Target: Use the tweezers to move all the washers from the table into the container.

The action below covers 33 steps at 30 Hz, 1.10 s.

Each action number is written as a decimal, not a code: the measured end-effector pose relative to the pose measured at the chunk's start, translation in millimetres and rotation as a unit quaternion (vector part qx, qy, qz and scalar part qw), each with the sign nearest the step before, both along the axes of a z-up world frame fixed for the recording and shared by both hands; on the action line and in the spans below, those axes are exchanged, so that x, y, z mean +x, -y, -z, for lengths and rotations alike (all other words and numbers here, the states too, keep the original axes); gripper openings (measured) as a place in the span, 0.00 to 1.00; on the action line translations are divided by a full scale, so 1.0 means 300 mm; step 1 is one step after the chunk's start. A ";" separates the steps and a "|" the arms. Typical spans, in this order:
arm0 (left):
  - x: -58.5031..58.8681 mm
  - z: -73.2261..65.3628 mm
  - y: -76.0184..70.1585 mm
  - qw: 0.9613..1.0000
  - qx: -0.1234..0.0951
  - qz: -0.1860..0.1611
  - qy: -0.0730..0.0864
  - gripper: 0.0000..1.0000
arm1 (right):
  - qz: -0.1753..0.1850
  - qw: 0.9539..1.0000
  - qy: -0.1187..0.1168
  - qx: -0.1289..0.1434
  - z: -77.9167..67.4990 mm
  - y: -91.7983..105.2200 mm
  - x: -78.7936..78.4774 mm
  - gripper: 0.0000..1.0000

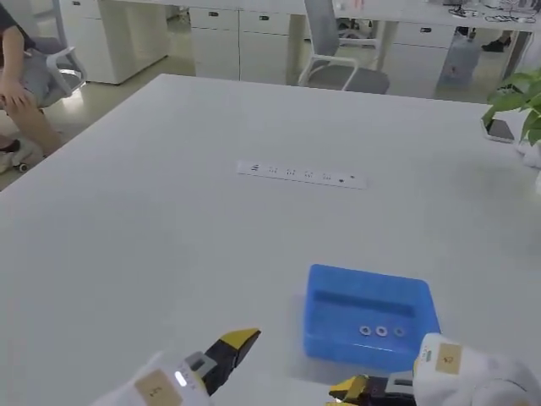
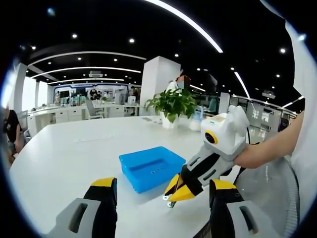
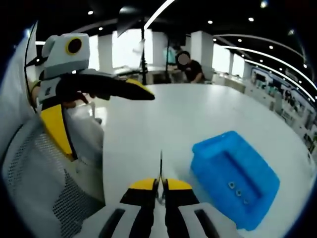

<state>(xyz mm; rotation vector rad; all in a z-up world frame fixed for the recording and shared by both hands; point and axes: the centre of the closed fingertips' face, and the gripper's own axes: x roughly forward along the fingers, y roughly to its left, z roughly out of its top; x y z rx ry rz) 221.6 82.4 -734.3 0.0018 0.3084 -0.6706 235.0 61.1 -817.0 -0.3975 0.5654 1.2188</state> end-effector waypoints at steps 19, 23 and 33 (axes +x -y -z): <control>-0.002 0.005 -0.001 1.000 0.002 0.002 -0.001 0.77 | 0.038 0.998 -0.017 0.040 -0.081 0.016 0.040 0.03; -0.002 0.007 -0.001 1.000 0.002 0.003 -0.001 0.77 | 0.041 0.998 -0.005 0.044 -0.114 0.018 0.053 0.03; -0.002 -0.002 0.002 1.000 -0.002 0.000 0.002 0.77 | 0.047 0.997 0.014 0.054 -0.188 0.023 0.080 0.03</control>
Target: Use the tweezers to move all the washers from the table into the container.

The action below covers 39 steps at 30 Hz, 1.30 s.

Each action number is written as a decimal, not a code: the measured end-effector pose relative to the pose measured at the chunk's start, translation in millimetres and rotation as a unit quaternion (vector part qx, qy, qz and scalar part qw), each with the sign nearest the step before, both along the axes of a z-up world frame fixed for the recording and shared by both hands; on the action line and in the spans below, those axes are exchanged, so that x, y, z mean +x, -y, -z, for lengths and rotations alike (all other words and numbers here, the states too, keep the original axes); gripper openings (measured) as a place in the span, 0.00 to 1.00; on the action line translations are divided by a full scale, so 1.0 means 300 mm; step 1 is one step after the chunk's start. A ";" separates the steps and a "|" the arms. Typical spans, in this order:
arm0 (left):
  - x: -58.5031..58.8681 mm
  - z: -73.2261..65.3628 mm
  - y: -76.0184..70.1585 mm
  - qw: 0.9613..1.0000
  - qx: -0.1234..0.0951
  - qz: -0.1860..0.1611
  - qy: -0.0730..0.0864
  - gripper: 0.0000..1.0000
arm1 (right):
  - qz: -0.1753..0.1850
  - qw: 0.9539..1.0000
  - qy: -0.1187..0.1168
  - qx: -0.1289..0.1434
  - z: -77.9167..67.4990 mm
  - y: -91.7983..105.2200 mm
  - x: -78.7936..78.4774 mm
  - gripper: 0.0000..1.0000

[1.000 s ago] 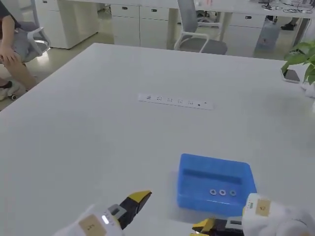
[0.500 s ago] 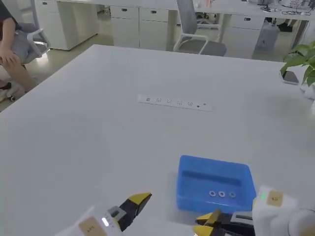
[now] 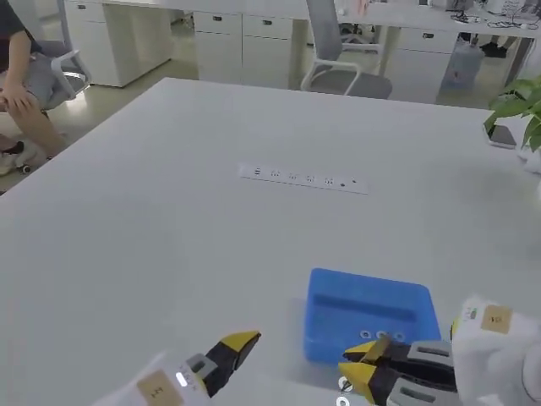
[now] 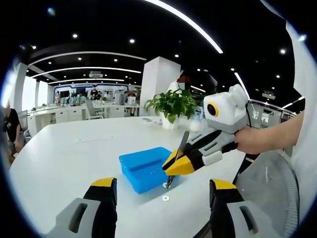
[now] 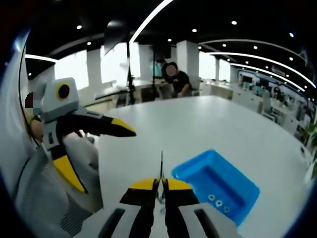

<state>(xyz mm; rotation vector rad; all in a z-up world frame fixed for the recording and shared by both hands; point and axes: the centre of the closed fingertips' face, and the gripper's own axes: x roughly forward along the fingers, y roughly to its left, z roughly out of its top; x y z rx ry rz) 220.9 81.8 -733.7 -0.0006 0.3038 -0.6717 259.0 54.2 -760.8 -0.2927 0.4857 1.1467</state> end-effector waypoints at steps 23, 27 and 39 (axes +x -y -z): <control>-0.006 0.012 0.008 1.000 0.002 0.010 -0.009 0.77 | 0.060 0.997 0.021 0.036 -0.109 -0.004 0.106 0.03; -0.017 0.005 0.023 1.000 0.002 0.026 -0.001 0.79 | 0.090 0.995 0.019 0.044 -0.120 0.001 0.125 0.03; -0.078 0.043 0.089 0.992 0.044 0.120 0.018 0.86 | 0.174 0.983 0.037 0.032 -0.147 0.016 0.150 0.03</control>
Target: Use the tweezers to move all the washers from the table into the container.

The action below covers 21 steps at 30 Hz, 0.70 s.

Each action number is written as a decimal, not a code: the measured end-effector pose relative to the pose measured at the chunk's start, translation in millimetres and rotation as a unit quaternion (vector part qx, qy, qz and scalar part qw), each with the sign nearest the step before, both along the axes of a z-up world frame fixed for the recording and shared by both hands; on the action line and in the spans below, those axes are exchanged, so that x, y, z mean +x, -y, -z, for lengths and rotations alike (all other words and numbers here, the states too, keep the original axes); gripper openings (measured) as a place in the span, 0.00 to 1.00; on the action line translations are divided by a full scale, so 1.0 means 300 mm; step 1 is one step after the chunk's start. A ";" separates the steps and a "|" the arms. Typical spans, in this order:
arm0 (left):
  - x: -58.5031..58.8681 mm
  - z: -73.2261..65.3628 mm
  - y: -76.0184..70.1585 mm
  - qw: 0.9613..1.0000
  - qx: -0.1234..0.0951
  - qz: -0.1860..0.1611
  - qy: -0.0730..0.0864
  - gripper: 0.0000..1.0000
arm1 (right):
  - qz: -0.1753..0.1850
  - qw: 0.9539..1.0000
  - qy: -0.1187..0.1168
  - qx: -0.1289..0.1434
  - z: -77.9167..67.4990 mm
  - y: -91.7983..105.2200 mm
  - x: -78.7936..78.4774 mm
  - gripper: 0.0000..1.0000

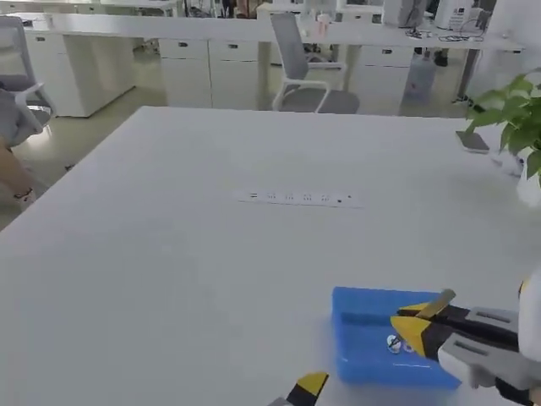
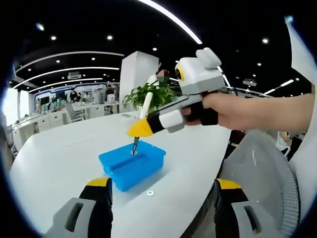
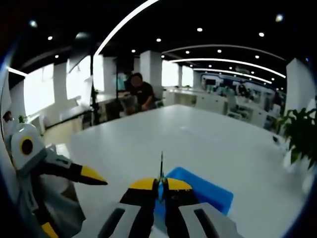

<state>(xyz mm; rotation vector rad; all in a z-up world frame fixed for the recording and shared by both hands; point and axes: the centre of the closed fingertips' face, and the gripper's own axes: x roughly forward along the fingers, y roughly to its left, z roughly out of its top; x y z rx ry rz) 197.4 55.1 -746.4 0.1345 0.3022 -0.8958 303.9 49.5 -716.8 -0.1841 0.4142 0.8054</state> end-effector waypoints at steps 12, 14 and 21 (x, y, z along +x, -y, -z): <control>0.047 -0.008 -0.071 0.998 -0.010 -0.067 0.007 0.86 | -0.008 1.000 0.005 0.006 -0.040 0.020 0.066 0.03; 0.056 -0.016 -0.081 0.997 -0.012 -0.076 0.014 0.86 | -0.008 1.000 0.005 0.006 -0.040 0.030 0.093 0.03; 0.075 -0.010 -0.111 0.994 -0.003 -0.106 0.017 0.87 | -0.027 1.000 -0.004 -0.002 -0.003 0.036 0.178 0.03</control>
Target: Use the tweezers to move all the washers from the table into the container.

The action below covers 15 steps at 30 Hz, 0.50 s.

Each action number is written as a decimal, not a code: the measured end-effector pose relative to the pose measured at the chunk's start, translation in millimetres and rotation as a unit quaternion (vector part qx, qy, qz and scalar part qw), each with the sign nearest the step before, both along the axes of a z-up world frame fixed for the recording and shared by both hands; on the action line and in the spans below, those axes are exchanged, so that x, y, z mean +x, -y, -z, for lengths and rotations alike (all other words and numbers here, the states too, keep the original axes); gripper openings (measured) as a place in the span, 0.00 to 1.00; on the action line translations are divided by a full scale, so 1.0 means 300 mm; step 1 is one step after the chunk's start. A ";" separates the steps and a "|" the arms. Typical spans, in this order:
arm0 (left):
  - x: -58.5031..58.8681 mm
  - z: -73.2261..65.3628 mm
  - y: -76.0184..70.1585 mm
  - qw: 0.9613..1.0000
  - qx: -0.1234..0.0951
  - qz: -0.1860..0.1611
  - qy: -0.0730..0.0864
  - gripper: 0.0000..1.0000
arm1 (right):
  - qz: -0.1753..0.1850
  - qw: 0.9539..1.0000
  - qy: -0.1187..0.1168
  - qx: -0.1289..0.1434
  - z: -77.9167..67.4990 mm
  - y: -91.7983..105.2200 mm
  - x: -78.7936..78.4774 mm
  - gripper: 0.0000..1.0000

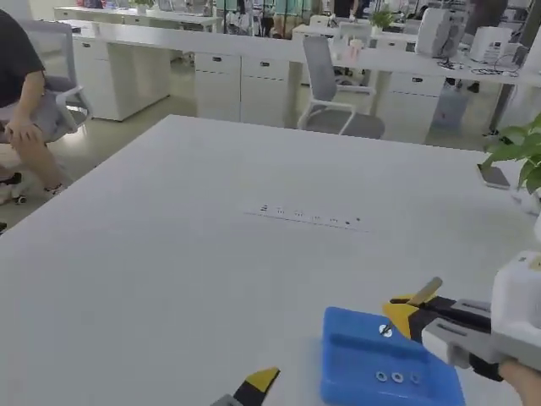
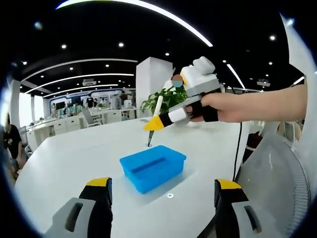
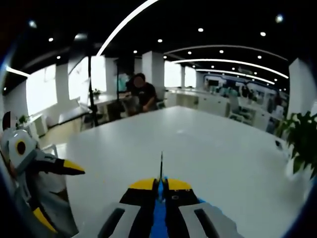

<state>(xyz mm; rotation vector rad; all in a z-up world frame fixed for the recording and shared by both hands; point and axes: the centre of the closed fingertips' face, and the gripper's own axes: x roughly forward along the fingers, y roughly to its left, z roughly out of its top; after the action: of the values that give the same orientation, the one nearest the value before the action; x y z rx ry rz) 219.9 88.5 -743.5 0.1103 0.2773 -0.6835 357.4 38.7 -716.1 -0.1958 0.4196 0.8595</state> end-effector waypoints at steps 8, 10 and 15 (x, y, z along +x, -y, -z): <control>0.012 0.007 -0.013 1.000 0.011 -0.013 -0.001 0.86 | -0.030 0.999 -0.019 -0.014 0.063 -0.024 0.047 0.03; 0.013 0.007 -0.015 1.000 0.012 -0.015 -0.001 0.85 | -0.036 0.999 -0.022 -0.018 0.082 -0.029 0.053 0.03; 0.013 0.001 -0.010 1.000 0.006 -0.012 0.001 0.86 | -0.046 0.998 -0.039 -0.028 0.138 -0.025 0.076 0.03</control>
<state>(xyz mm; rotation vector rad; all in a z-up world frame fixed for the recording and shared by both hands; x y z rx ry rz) 223.9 91.7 -743.8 0.1176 0.2811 -0.6577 380.1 46.2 -757.5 -0.2355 0.5101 0.9485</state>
